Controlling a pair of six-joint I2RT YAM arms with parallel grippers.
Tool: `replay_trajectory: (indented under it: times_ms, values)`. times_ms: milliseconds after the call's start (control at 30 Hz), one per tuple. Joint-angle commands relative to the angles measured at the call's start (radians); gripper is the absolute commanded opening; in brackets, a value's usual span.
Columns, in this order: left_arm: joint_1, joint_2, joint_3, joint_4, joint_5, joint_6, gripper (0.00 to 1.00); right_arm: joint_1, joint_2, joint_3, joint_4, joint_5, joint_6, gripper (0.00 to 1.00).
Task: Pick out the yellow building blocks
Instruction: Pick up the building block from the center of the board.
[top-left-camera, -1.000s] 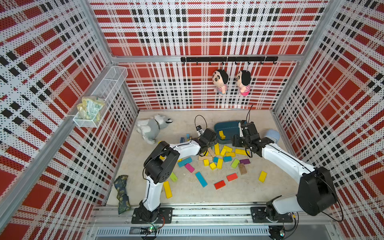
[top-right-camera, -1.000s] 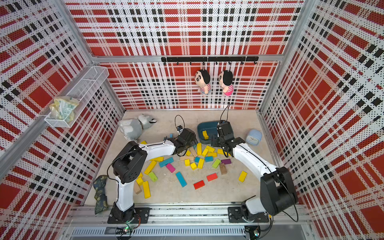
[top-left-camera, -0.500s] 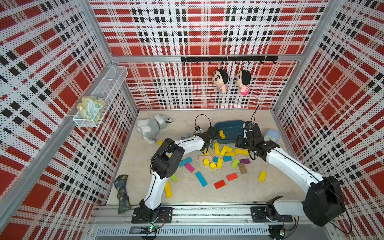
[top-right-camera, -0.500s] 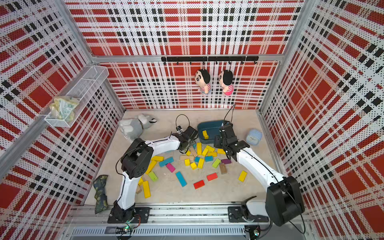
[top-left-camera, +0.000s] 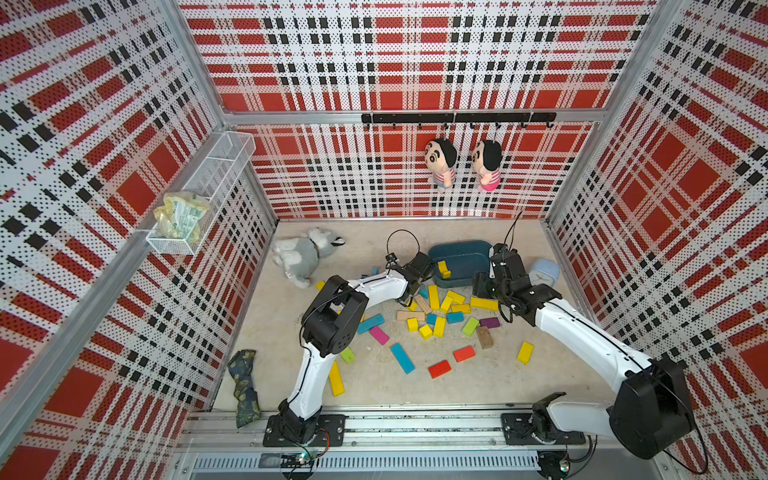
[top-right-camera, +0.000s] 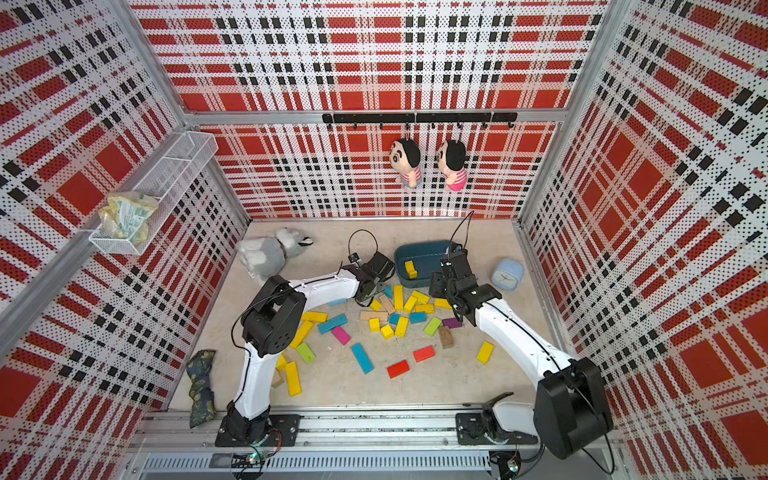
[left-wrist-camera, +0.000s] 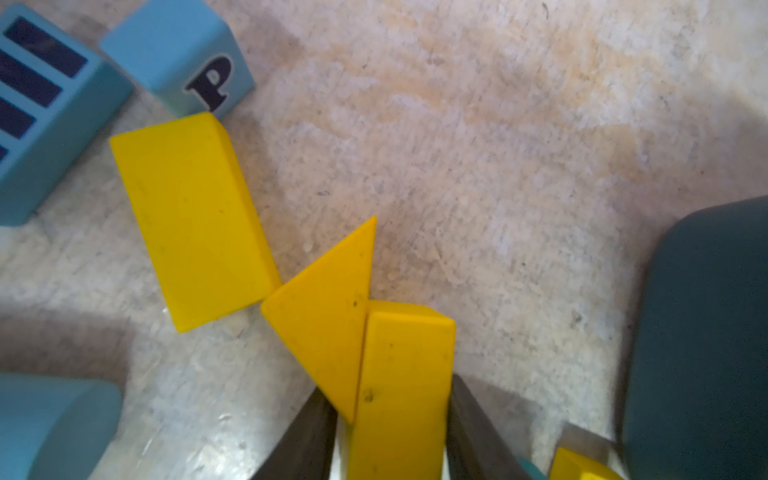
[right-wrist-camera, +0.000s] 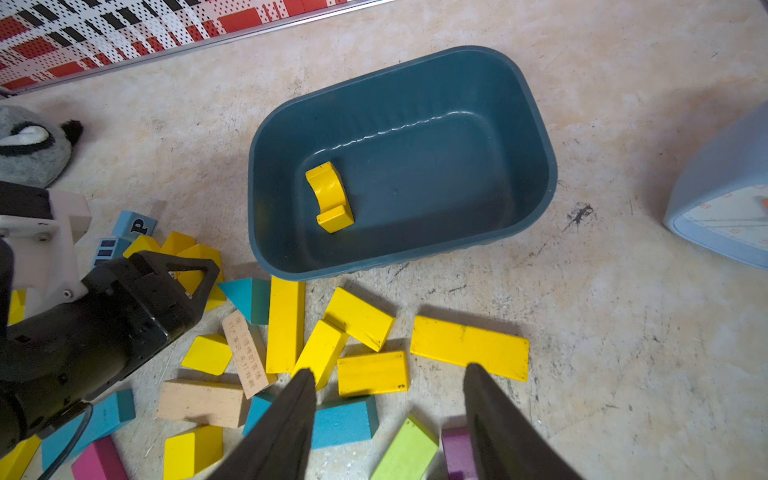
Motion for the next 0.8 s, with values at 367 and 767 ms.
replay_trajectory:
  times_ms: [367,767]
  values:
    - [-0.009,-0.052,-0.053,0.003,-0.036,0.113,0.18,0.001,-0.042,-0.014,0.007,0.015,0.006,0.60]
    - [-0.056,-0.390,-0.398,0.489,0.093,0.379,0.00,0.002,-0.044,0.029,-0.017,-0.159,0.016,0.61]
